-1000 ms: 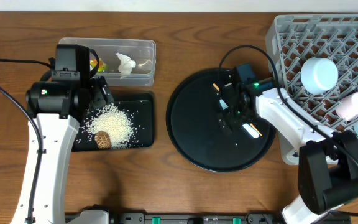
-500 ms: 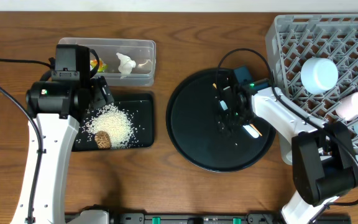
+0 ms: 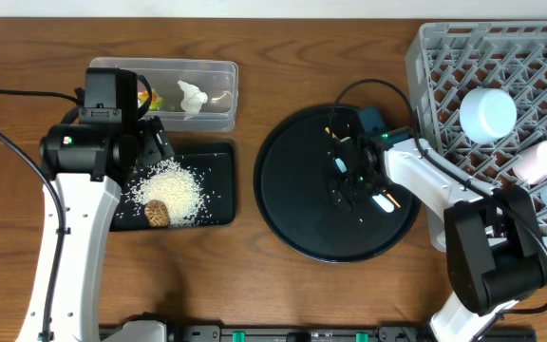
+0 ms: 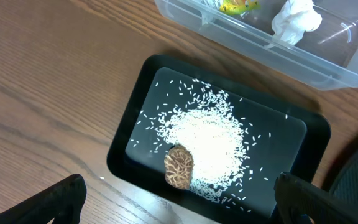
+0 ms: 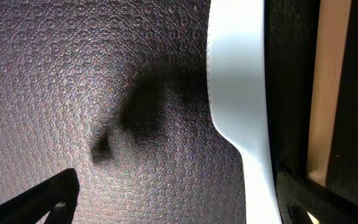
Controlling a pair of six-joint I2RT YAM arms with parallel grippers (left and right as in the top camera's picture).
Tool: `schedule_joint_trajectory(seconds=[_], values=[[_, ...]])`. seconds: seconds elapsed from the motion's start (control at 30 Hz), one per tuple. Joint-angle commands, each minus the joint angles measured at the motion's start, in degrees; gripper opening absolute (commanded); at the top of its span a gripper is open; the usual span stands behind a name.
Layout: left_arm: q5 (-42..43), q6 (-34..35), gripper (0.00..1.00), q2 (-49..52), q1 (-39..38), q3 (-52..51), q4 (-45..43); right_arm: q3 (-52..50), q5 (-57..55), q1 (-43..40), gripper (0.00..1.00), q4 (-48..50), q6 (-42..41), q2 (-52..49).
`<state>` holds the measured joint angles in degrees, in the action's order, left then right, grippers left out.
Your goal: Sort waste into correct bins and load items into the dishwasher rack
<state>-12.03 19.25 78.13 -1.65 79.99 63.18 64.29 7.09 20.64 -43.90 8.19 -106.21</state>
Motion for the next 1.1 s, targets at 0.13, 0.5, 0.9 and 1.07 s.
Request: schedule_joint_trajectory(seconds=[0.13, 0.5, 0.9, 1.07], values=[[-0.7, -0.8, 0.98, 0.2, 0.0, 0.1, 0.3, -1.4, 5.2, -0.2, 0.76, -0.7, 0.7, -0.8], [-0.7, -0.8, 0.98, 0.2, 0.0, 0.1, 0.3, -1.4, 0.6, -0.2, 0.47, -1.6, 0.7, -0.8], [-0.7, -0.8, 0.98, 0.2, 0.0, 0.1, 0.3, -1.4, -4.5, 0.0, 0.37, -2.4, -2.6, -0.8], [-0.7, -0.8, 0.98, 0.2, 0.0, 0.1, 0.3, -1.4, -9.7, 1.6, 0.36, -2.9, -6.0, -0.8]])
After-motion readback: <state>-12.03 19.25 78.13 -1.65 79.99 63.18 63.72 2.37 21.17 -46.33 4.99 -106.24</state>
